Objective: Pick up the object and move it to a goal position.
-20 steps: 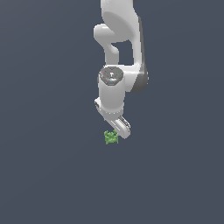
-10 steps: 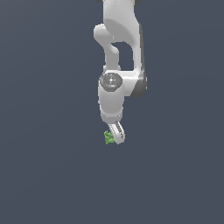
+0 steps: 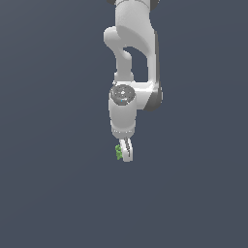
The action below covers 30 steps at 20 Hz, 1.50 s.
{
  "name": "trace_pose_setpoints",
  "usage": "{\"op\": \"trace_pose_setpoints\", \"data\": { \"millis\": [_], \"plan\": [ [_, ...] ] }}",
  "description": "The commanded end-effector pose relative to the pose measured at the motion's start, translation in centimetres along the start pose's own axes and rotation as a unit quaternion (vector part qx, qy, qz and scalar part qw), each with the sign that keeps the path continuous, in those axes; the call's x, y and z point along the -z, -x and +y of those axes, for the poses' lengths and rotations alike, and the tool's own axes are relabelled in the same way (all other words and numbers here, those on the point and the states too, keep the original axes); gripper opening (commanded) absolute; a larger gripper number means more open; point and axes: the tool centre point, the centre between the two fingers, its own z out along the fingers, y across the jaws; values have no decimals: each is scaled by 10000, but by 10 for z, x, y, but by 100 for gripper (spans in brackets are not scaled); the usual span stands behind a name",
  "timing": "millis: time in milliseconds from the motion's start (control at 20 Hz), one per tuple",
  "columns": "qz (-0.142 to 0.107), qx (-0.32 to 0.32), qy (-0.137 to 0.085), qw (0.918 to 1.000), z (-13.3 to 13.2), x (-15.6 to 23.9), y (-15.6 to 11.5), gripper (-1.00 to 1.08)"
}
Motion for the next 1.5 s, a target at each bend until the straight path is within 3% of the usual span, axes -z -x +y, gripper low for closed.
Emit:
{"op": "trace_pose_setpoints", "data": {
  "millis": [0,450,1150,1200,1450],
  "plan": [
    [5,-132,-2,9999,0,-2,0,100],
    [8,-202,-2,9998,0,-6,-1,100],
    [9,-224,-2,9997,0,-53,-1,100],
    [9,-224,-2,9997,0,-53,-1,-100],
    [9,-224,-2,9997,0,-53,-1,-100]
  ]
}}
